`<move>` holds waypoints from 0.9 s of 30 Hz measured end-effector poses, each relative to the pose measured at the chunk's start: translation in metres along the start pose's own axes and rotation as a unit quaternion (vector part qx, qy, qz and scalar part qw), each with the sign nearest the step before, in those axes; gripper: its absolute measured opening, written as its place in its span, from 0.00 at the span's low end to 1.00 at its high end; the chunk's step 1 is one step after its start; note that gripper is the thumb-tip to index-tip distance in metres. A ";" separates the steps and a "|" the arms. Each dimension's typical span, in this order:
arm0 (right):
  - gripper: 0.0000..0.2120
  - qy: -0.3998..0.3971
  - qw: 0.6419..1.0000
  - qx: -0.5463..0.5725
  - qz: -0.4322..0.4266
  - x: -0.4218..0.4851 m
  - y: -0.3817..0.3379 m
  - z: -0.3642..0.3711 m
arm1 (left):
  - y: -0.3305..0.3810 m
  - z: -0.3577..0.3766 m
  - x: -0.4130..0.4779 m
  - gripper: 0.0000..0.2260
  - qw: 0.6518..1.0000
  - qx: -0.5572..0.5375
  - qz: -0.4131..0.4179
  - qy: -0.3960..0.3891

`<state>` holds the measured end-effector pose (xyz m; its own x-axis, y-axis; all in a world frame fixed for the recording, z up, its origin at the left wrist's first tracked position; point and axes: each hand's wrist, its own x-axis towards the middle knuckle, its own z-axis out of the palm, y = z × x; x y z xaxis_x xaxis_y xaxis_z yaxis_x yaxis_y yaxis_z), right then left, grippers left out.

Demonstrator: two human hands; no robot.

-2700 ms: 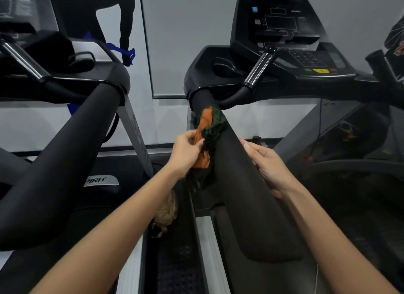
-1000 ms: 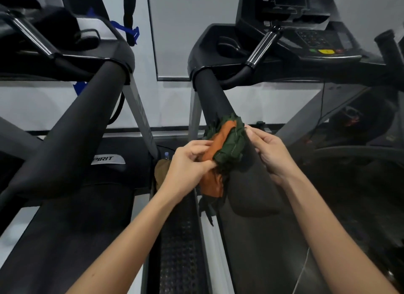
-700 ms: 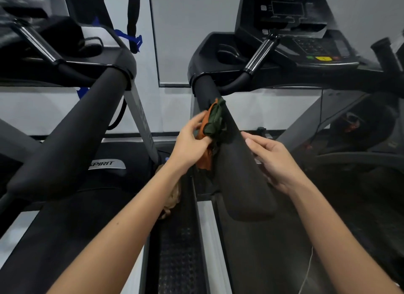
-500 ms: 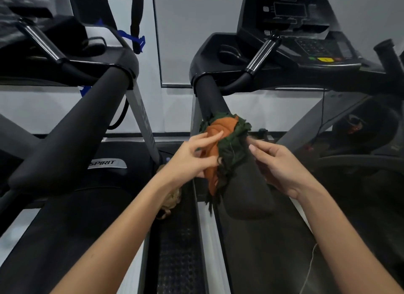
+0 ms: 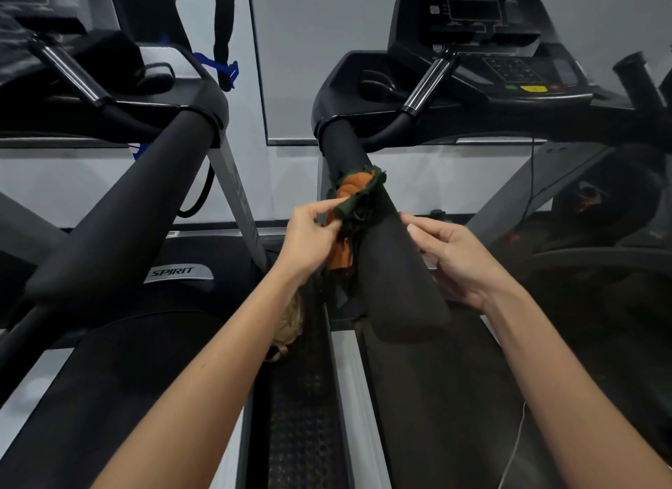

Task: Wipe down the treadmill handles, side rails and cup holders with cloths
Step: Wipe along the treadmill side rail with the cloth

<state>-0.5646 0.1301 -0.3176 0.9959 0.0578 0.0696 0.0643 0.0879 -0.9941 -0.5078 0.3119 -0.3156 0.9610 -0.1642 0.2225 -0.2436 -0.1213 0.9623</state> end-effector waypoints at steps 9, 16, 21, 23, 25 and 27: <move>0.19 0.006 1.000 0.025 0.008 -0.002 0.001 0.004 | -0.001 -0.001 -0.060 0.17 0.997 -0.041 0.020 -0.062; 0.12 0.026 0.999 0.033 0.007 0.000 0.004 0.004 | 0.026 0.010 -0.027 0.13 1.000 0.003 0.023 0.001; 0.15 0.027 0.999 0.019 0.008 -0.004 0.002 0.005 | 0.013 0.009 -0.009 0.11 0.992 -0.082 -0.071 0.058; 0.16 0.024 1.000 0.017 0.010 -0.004 0.002 0.004 | 0.000 0.008 -0.013 0.12 0.987 -0.105 -0.092 0.080; 0.17 0.024 0.999 0.019 0.011 -0.003 0.002 0.004 | -0.010 0.006 -0.029 0.11 0.981 -0.151 -0.106 0.056; 0.19 0.025 0.999 0.017 0.010 -0.002 0.003 0.003 | -0.014 0.003 -0.051 0.11 0.978 -0.183 -0.097 0.002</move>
<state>-0.5666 0.1328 -0.3209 0.9990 0.0095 0.0439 0.0424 0.1217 -0.9917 -0.5535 0.3193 -0.3409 0.9852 -0.1688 0.0299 0.0060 0.2082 0.9781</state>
